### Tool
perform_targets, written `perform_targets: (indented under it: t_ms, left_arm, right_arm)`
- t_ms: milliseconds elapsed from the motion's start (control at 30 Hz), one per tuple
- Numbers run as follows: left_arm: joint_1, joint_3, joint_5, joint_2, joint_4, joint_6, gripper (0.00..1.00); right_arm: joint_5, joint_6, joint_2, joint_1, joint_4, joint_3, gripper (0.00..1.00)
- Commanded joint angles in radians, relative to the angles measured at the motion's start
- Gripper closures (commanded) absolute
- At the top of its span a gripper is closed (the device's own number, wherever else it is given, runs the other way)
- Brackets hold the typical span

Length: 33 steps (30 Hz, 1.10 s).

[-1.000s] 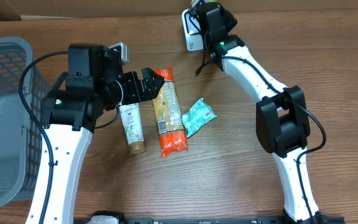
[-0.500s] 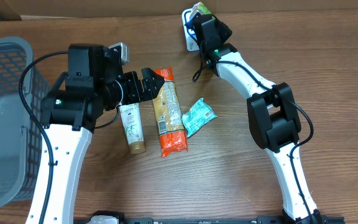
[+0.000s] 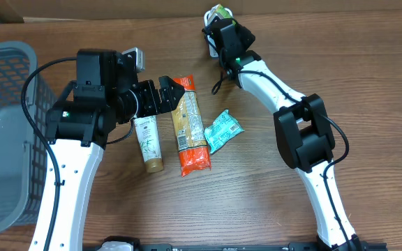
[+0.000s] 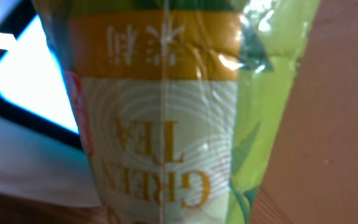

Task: Scan the item barcode
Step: 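Carry the tea pouch to the white scanner and hold it there, then move the tea pouch to the table's right edge and release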

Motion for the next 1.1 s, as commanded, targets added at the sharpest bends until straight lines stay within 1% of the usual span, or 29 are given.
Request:
perform_targets:
  t_ms: [0, 33, 100, 200, 233, 267, 333, 367, 433, 467, 533, 600, 667, 733, 800, 833, 867, 933, 1067]
  left_arm:
    - [-0.004, 0.02, 0.014, 0.007, 0.004, 0.019, 0.0]
    - [-0.004, 0.02, 0.014, 0.007, 0.004, 0.019, 0.0]
    - [-0.004, 0.02, 0.014, 0.007, 0.004, 0.019, 0.0]
    - [-0.004, 0.02, 0.014, 0.007, 0.004, 0.019, 0.01]
    - [-0.004, 0.02, 0.014, 0.007, 0.004, 0.019, 0.0]
    - [-0.004, 0.02, 0.014, 0.007, 0.004, 0.019, 0.0]
    - [-0.004, 0.02, 0.014, 0.007, 0.004, 0.019, 0.01]
    - [-0.004, 0.02, 0.014, 0.007, 0.004, 0.019, 0.0]
    - [-0.004, 0.02, 0.014, 0.007, 0.004, 0.019, 0.0]
    - [-0.004, 0.02, 0.014, 0.007, 0.004, 0.019, 0.0]
    - [-0.004, 0.02, 0.014, 0.007, 0.004, 0.019, 0.0]
    - [-0.004, 0.02, 0.014, 0.007, 0.004, 0.019, 0.01]
    - [-0.004, 0.02, 0.014, 0.007, 0.004, 0.019, 0.0]
    - [-0.004, 0.02, 0.014, 0.007, 0.004, 0.019, 0.0]
    - [-0.004, 0.02, 0.014, 0.007, 0.004, 0.019, 0.0]
    - [-0.004, 0.02, 0.014, 0.007, 0.004, 0.019, 0.0]
    - [-0.004, 0.02, 0.014, 0.007, 0.004, 0.019, 0.0]
    - [-0.004, 0.02, 0.014, 0.007, 0.004, 0.019, 0.0]
    - [-0.004, 0.02, 0.014, 0.007, 0.004, 0.019, 0.01]
  right_arm:
    - [-0.005, 0.048, -0.077, 0.011, -0.023, 0.02, 0.96]
    - [-0.026, 0.074, -0.097, 0.011, -0.045, 0.02, 0.96]
    - [-0.117, 0.168, -0.19, 0.003, -0.153, 0.02, 0.96]
    - [-0.214, 0.276, -0.29, -0.007, -0.267, 0.02, 0.96]
    - [-0.276, 0.343, -0.34, -0.014, -0.332, 0.02, 0.96]
    - [-0.347, 0.442, -0.404, -0.026, -0.413, 0.02, 0.96]
    - [-0.422, 0.618, -0.491, -0.053, -0.53, 0.02, 0.96]
    - [-0.468, 0.763, -0.549, -0.086, -0.628, 0.02, 0.96]
    - [-0.507, 0.899, -0.604, -0.134, -0.75, 0.02, 0.96]
    - [-0.557, 1.034, -0.639, -0.199, -0.891, 0.02, 0.96]
    - [-0.598, 1.164, -0.644, -0.285, -1.049, 0.02, 0.96]
    - [-0.599, 1.231, -0.637, -0.351, -1.135, -0.005, 0.96]
    - [-0.6, 1.279, -0.637, -0.41, -1.147, -0.059, 0.96]
    - [-0.608, 1.311, -0.637, -0.476, -1.115, -0.142, 0.96]
    - [-0.652, 1.315, -0.637, -0.536, -1.045, -0.244, 0.96]
    - [-0.688, 1.352, -0.637, -0.583, -0.973, -0.349, 0.96]
    - [-0.697, 1.38, -0.637, -0.603, -0.937, -0.401, 0.96]
    - [-0.697, 1.453, -0.637, -0.647, -0.861, -0.518, 0.96]
    - [-0.694, 1.521, -0.637, -0.708, -0.721, -0.693, 0.96]
